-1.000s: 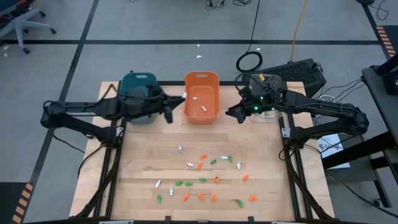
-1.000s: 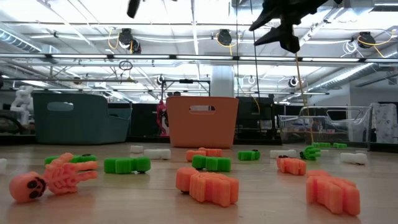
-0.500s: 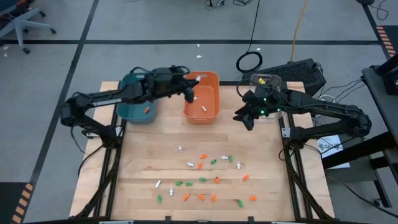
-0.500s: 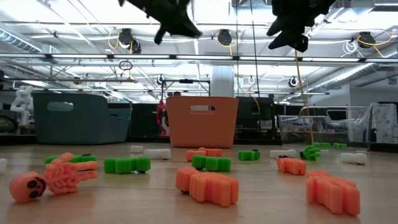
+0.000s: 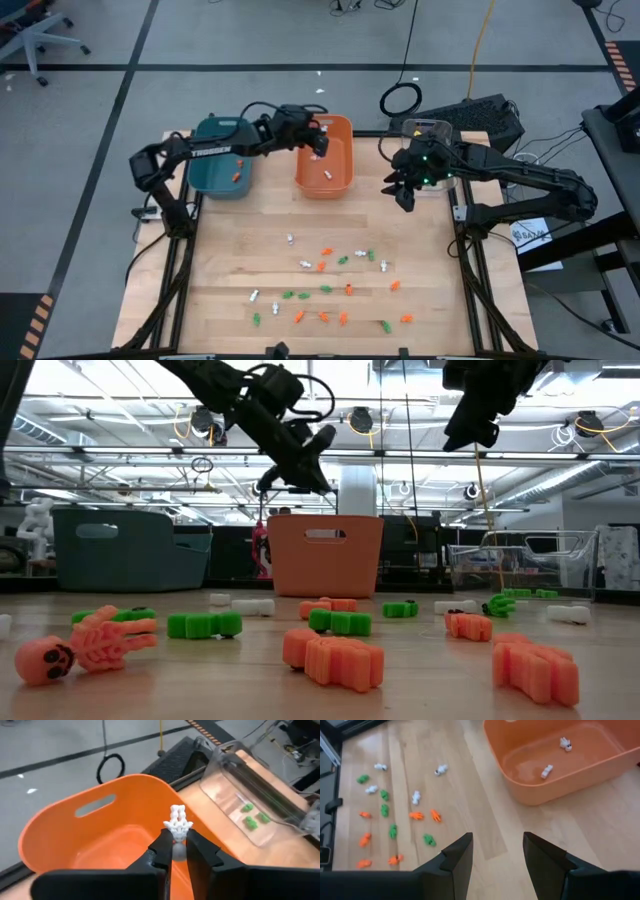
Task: Sort Halloween decoration
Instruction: Put the white skeleton toy into the orange bin, then put the green skeleton toy into the transparent bin
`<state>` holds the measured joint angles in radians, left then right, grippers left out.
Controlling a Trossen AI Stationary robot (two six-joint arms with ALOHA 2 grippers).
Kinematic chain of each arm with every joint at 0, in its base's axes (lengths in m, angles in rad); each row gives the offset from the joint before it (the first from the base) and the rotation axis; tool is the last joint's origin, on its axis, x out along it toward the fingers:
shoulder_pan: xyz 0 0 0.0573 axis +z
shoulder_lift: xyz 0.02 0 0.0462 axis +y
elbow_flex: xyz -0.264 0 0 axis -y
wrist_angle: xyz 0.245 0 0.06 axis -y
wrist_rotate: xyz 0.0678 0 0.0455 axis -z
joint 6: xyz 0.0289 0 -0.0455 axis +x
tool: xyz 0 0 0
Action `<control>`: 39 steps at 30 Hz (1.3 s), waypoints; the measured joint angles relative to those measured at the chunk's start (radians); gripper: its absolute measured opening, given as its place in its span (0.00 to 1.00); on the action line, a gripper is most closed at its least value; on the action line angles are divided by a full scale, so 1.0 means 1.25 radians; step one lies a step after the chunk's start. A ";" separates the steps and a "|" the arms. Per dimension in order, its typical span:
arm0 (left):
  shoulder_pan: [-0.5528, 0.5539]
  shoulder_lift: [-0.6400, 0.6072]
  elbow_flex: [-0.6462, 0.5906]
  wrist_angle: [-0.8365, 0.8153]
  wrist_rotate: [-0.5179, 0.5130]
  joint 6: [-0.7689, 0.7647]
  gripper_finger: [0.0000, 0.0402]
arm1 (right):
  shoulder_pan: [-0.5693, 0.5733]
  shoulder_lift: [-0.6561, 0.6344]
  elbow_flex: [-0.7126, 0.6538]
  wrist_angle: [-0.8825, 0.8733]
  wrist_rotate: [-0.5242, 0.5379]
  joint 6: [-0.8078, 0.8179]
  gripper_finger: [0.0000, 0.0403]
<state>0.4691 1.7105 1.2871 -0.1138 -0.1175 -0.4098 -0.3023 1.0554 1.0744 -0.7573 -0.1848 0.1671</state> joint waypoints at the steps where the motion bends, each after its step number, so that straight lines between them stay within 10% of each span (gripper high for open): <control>1: -0.004 0.008 0.001 0.002 -0.011 0.003 0.11 | 0.000 0.000 0.000 -0.001 0.000 -0.002 0.39; 12: -0.023 0.058 0.001 -0.093 -0.014 -0.014 0.24 | 0.000 0.000 0.000 0.003 0.065 0.018 0.39; 20: -0.028 0.044 0.012 -0.167 0.123 -0.055 0.40 | 0.006 0.000 0.000 0.006 0.064 0.304 0.39; 26: -0.055 -0.052 0.059 -0.364 0.218 -0.064 0.43 | 0.084 0.000 0.000 0.063 0.065 0.525 0.39; 39: -0.248 -0.311 0.056 -0.662 0.116 0.021 0.43 | 0.329 0.074 0.000 0.046 0.237 0.828 0.39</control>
<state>0.1585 1.3223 1.3568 -0.9417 0.0279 -0.3836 0.1088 1.1476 1.0744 -0.6995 0.1114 1.2016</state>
